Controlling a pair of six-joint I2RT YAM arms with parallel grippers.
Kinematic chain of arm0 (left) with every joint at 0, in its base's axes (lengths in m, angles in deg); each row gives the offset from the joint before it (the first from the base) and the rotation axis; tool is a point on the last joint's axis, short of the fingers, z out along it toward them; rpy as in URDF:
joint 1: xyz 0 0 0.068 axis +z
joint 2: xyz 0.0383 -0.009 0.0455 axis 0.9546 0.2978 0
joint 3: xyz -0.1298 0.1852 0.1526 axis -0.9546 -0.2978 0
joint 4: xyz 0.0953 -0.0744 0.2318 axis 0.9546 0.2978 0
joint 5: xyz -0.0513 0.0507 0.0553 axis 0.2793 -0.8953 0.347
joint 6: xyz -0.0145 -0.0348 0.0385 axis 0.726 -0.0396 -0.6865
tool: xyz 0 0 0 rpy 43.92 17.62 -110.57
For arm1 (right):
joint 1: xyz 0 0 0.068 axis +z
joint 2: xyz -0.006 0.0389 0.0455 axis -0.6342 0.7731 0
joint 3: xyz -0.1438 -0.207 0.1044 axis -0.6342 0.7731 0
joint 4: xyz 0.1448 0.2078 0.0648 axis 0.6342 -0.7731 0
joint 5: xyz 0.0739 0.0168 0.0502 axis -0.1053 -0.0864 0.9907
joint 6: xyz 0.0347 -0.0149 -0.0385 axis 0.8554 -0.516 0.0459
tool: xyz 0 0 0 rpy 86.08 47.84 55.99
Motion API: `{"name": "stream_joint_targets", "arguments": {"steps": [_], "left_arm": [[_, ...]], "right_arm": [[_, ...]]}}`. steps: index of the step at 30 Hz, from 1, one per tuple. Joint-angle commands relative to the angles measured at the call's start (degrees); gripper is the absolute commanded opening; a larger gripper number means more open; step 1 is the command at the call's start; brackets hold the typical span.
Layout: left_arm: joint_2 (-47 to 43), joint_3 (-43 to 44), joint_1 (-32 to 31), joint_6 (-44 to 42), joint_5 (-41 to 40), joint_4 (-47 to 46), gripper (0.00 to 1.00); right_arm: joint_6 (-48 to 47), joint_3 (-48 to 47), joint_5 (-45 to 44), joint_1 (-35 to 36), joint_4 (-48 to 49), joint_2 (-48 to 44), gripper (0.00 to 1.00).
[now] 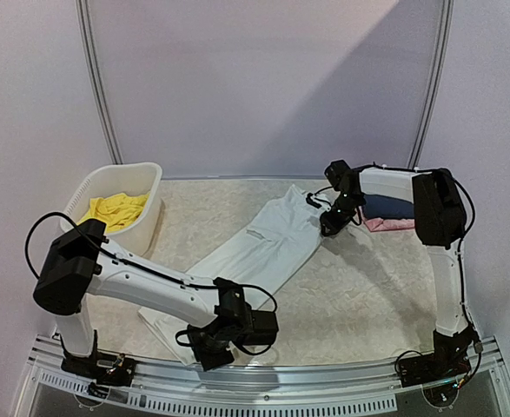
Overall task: Fold and stack the mixed laundry pile
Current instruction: Rotate the rectangle-folded T-shirt at the center of the board.
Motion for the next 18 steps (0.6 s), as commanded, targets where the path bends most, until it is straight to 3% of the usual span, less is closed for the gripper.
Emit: {"name": "stream_joint_targets", "arguments": {"steps": [1, 10, 18], "left_arm": [[2.7, 5.6, -1.1, -3.9, 1.8, 0.0, 0.0], [11.8, 22.8, -1.3, -10.8, 3.5, 2.4, 0.06], [21.2, 36.3, -1.6, -15.6, 4.7, 2.6, 0.09]], "right_arm": [[-0.4, -10.3, -4.0, 0.4, -2.3, 8.5, 0.32], [-4.1, -30.7, -9.0, 1.8, -5.4, 19.9, 0.34], [-8.3, -31.7, -8.5, 2.0, -0.2, 20.3, 0.36]]}}
